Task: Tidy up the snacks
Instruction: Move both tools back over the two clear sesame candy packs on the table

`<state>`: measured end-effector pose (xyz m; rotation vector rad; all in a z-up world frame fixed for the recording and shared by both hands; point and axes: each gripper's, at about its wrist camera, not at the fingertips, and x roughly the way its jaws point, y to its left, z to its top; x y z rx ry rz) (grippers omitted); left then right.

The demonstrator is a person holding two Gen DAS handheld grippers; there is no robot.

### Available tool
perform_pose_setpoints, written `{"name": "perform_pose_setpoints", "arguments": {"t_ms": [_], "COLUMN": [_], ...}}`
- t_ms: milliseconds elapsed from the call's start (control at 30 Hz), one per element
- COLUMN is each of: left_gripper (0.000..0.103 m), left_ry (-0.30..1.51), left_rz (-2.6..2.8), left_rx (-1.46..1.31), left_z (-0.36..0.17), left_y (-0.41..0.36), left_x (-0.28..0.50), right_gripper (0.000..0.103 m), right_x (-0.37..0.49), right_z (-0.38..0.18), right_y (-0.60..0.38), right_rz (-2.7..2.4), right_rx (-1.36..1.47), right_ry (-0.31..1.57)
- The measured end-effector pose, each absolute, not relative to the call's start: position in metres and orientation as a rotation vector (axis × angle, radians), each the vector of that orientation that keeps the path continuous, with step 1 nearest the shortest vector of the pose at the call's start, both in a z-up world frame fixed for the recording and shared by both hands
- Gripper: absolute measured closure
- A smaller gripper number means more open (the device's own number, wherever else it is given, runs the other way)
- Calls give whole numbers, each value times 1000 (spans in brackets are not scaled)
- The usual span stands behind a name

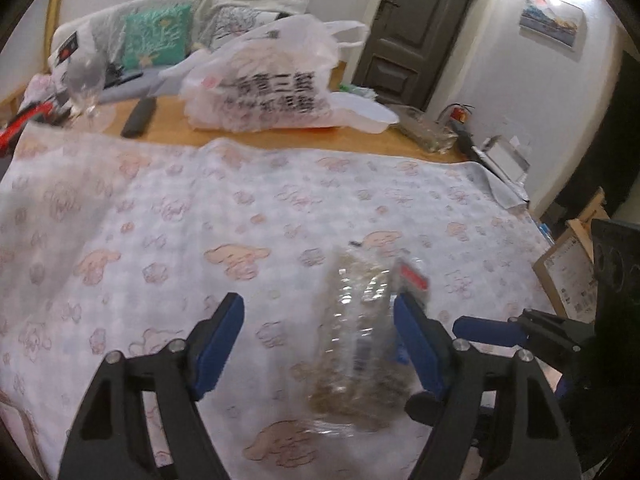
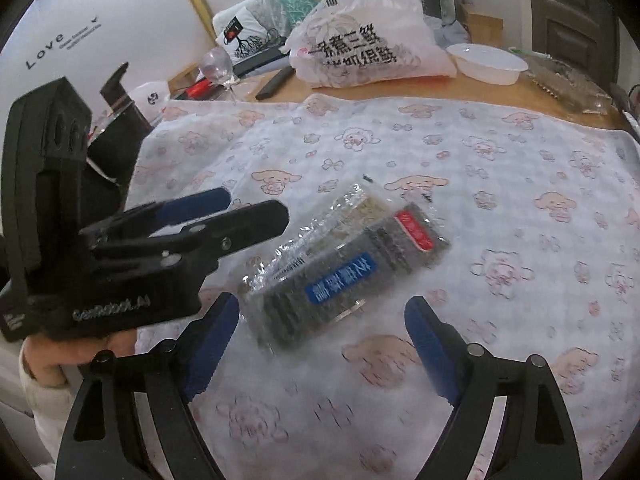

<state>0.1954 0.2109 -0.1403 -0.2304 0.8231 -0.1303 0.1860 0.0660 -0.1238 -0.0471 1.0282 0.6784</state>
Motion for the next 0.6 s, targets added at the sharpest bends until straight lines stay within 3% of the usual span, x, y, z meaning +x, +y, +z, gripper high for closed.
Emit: {"name": "perform_pose_setpoints", "arguments": {"t_ms": [500, 600], "left_gripper": [23, 23], "left_ry": [803, 813], "left_rz": [-113, -119], "left_rx": [-287, -278], "left_z": [-148, -151], "left_y": [224, 220], "left_x": [196, 197], "right_gripper": [21, 31], "right_x": [196, 196], "right_z": [-141, -140], "right_y": [84, 68], "right_rz": [471, 470], "right_rx": [-205, -196], "right_ry": [955, 958]}}
